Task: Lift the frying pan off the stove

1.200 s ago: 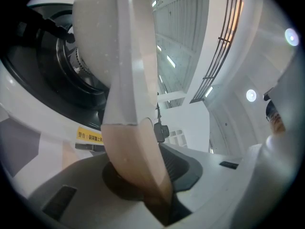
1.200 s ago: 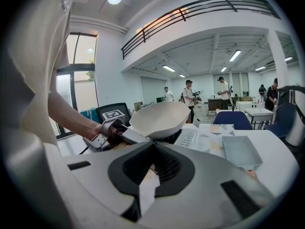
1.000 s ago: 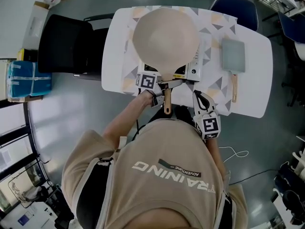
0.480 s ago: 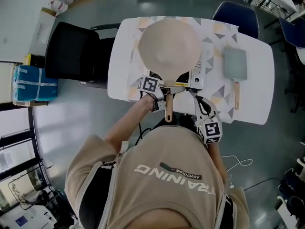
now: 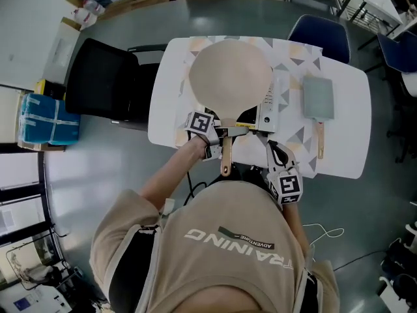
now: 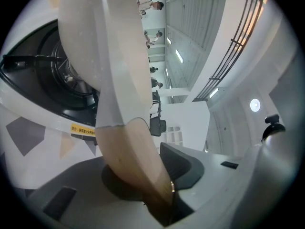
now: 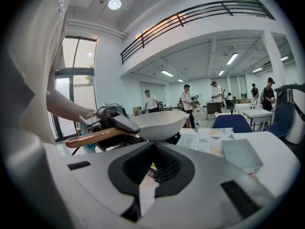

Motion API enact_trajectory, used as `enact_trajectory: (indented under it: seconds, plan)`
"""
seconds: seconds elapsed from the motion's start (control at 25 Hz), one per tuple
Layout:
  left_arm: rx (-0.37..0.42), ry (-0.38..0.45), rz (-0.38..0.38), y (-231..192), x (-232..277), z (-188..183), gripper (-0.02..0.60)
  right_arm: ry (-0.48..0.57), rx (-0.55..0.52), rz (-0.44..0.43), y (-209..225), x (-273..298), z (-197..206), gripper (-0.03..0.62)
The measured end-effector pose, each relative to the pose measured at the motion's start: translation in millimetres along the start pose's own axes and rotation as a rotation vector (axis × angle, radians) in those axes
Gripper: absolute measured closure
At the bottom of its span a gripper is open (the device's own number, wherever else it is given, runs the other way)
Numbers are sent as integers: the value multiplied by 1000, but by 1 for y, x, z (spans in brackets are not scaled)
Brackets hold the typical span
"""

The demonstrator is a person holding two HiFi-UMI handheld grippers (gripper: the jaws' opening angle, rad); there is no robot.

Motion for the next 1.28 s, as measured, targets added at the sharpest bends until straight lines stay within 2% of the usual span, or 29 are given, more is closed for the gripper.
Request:
enact_trajectory:
  seconds: [0.28, 0.4, 0.56, 0.88, 1.04, 1.28]
  plan:
    - [41, -13, -24, 15, -6, 3, 449, 2, 2, 3, 3, -3, -1, 597]
    - [52, -22, -9, 22, -8, 7, 449, 12, -3, 3, 4, -4, -3, 597]
    - [38, -23, 15, 31, -10, 11, 449, 28, -15, 8, 9, -4, -9, 597]
    - [23, -31, -1, 39, -17, 22, 440, 54, -38, 8, 17, -6, -22, 597]
    - [47, -37, -28, 44, -21, 26, 440, 64, -53, -1, 14, -7, -30, 597]
    - [67, -21, 13, 59, -18, 26, 439, 76, -65, -6, 15, -9, -37, 597]
Point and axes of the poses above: the fingertips, and each gripper's own axes: x forward along the fingers, y to its right, z out of its underside, the point moved 6 cm from there along -x, backward along the fingers, and after that the axes turned 3 degrees about -x, right-handed, at the moved point
